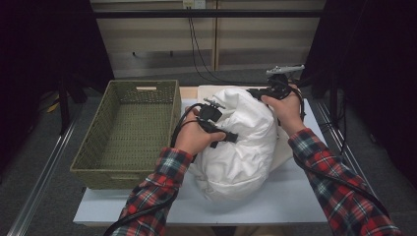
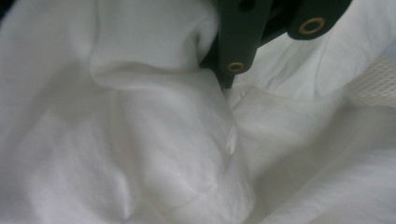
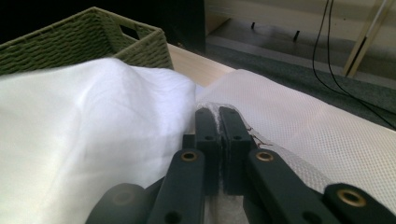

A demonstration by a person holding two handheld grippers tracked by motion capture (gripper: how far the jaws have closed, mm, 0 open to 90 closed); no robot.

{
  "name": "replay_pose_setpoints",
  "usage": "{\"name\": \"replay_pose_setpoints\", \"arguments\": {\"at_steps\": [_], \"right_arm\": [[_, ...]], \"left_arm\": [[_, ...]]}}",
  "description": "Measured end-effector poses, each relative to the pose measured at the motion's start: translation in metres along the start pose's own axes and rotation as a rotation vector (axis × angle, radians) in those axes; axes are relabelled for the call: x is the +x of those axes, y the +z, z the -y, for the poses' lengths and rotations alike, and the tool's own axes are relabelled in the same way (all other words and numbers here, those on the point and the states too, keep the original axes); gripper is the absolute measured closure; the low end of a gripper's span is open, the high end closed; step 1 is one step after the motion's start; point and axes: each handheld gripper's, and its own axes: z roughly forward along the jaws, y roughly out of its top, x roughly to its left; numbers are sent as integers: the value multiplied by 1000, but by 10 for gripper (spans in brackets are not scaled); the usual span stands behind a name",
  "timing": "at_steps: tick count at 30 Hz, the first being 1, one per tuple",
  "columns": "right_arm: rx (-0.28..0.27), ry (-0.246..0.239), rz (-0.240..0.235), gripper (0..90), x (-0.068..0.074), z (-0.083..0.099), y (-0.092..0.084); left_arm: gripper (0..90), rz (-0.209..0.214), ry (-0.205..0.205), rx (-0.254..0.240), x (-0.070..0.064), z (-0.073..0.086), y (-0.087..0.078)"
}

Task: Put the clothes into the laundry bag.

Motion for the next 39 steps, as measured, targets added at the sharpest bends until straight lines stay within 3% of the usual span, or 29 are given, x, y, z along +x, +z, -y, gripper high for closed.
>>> {"name": "replay_pose_setpoints", "arguments": {"at_steps": [1,4,6,7,8,10,11,13,14,19,20,21,22,33,39], "right_arm": [[0,0,0,880,0,0,0],[-9,-26,-2,880,5,-6,-5],[-23,-10,-7,881,5,-8,-10],[-23,-10,-7,881,5,-8,-10],[-32,-2,-11,880,4,-8,-13],[-32,-3,-21,880,5,-8,-14],[-32,-3,-21,880,5,-8,-14],[-29,-6,-10,881,6,-6,-13],[-29,-1,-9,881,6,-5,-11],[-20,-2,7,881,5,-1,-6],[-17,9,-1,880,4,3,-3],[-17,9,-1,880,4,3,-3],[-17,15,-4,881,4,5,-1],[-6,31,-41,882,8,7,-1],[-20,22,-81,883,17,2,-8]], "left_arm": [[693,0,0,0,0,0,0],[695,-83,-2,-29,4,-3,1],[695,-154,-4,-55,10,-6,-4],[695,-154,-4,-55,10,-6,-4],[696,-200,9,-52,13,-7,-7],[696,-226,0,-70,16,-8,-10],[696,-219,-4,-69,17,-8,-10],[695,-146,15,-43,13,-6,-6],[694,-146,15,-43,13,-6,-6],[694,-19,48,-37,-5,-2,5],[694,38,48,-36,-10,-2,9],[694,38,48,-36,-10,-2,9],[694,76,45,-32,-15,-2,15],[686,78,-40,-76,-4,4,55],[686,-25,-51,-65,1,7,80]]}}
